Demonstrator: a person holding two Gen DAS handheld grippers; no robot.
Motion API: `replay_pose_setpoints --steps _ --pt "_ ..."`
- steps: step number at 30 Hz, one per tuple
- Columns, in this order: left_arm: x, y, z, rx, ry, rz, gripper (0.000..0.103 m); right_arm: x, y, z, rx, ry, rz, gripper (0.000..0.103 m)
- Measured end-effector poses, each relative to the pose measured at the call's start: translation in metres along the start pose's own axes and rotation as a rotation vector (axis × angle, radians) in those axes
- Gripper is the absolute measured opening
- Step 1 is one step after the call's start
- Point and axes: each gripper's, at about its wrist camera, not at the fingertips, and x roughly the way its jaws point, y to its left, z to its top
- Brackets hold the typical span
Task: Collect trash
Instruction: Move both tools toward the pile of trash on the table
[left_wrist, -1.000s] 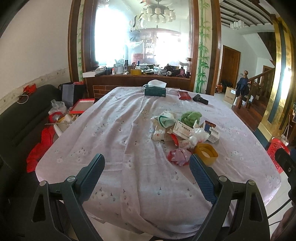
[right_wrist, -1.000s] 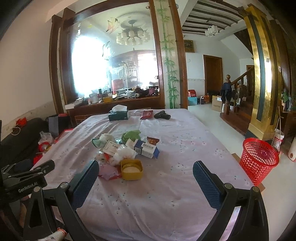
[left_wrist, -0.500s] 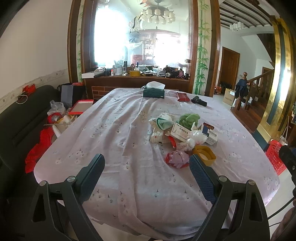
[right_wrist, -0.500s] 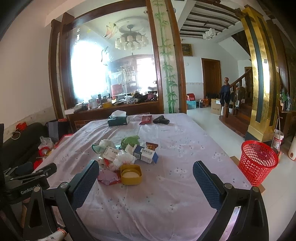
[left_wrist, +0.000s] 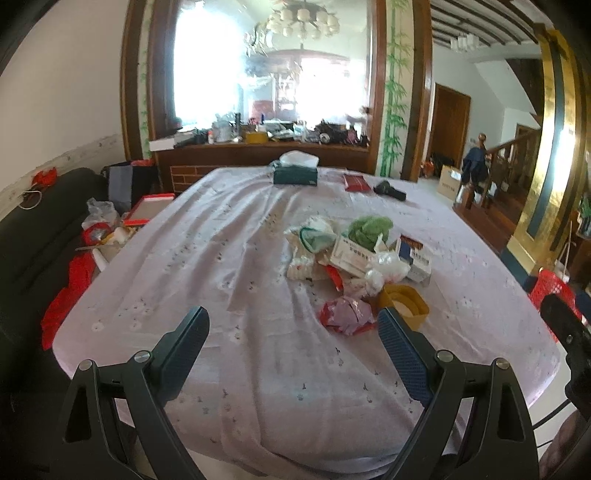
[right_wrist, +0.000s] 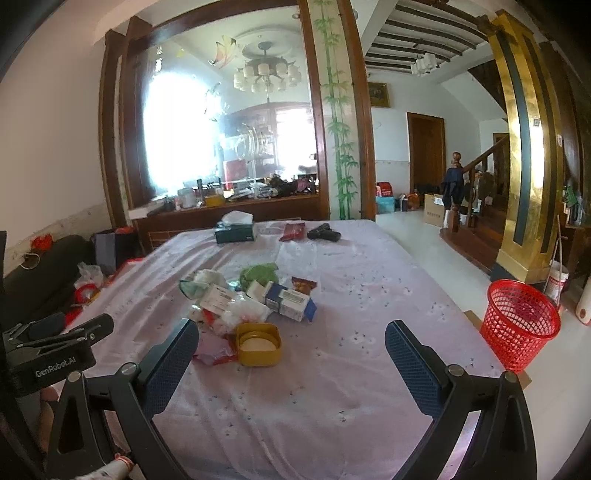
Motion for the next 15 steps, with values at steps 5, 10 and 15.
replay_pose_setpoints --steps 5,10,15 --pt "0.03 -0.003 0.0 0.014 0.059 -0.022 0.091 0.026 -0.002 -0.005 0.035 0.052 0.046 0.103" --pt "0.048 -0.005 0.002 0.021 0.068 -0.019 0.091 0.054 -0.005 -0.011 0.054 0.111 0.073 0.1" --pt "0.064 -0.004 0.001 0.022 0.081 -0.014 0.091 0.078 0.001 -0.015 0.026 0.153 0.107 0.1"
